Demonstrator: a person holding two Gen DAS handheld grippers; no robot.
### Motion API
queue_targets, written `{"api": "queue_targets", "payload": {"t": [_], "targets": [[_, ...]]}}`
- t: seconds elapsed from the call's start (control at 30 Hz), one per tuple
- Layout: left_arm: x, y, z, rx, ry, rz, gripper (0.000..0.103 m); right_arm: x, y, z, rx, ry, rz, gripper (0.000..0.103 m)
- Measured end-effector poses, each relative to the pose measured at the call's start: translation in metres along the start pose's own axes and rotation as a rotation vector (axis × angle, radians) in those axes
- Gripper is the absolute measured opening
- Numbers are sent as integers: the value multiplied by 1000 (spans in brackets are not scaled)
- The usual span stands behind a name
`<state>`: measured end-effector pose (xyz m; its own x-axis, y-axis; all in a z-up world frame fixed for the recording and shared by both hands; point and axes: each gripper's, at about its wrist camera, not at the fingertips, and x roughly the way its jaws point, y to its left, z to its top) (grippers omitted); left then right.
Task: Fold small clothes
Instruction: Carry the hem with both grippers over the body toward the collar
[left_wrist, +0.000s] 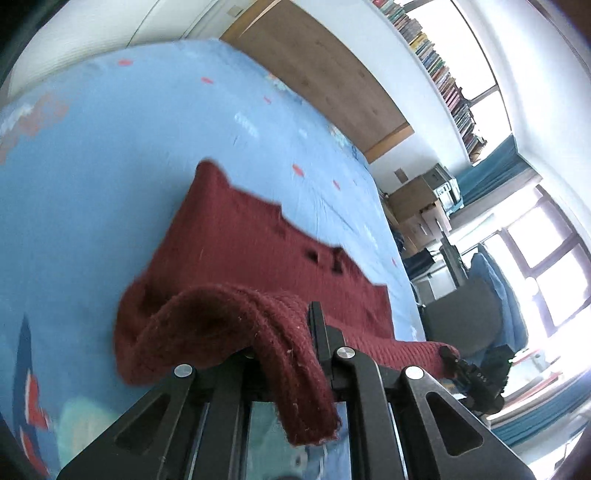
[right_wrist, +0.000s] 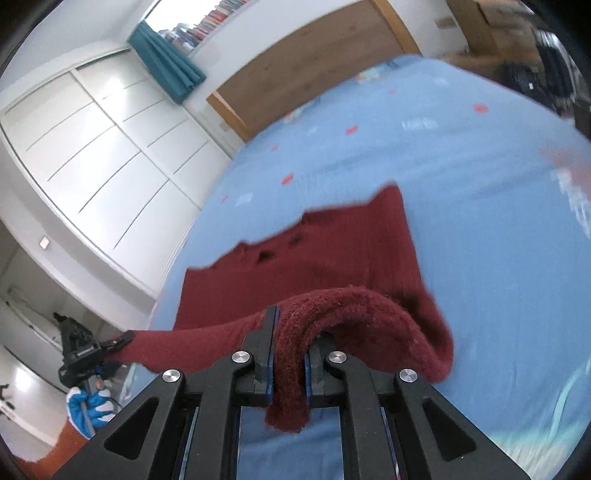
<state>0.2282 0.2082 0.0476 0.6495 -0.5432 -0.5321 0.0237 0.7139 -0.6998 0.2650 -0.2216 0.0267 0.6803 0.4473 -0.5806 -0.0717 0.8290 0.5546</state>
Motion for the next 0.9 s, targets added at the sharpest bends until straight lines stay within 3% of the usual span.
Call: {"api": "queue_targets", "payload": {"t": [0.23, 0.53, 0.73, 0.9], "targets": [[60, 4, 36, 33, 8, 100, 7, 49, -4, 56, -21, -28, -82, 11], [139, 40, 45, 12, 103, 277, 9, 128, -37, 70, 41, 58, -182, 11], [155, 60, 45, -52, 105, 255, 13, 162, -65, 68, 126, 106, -230, 15], [147, 66, 58, -79, 90, 221, 32, 168, -72, 70, 176, 106, -221, 19]]}}
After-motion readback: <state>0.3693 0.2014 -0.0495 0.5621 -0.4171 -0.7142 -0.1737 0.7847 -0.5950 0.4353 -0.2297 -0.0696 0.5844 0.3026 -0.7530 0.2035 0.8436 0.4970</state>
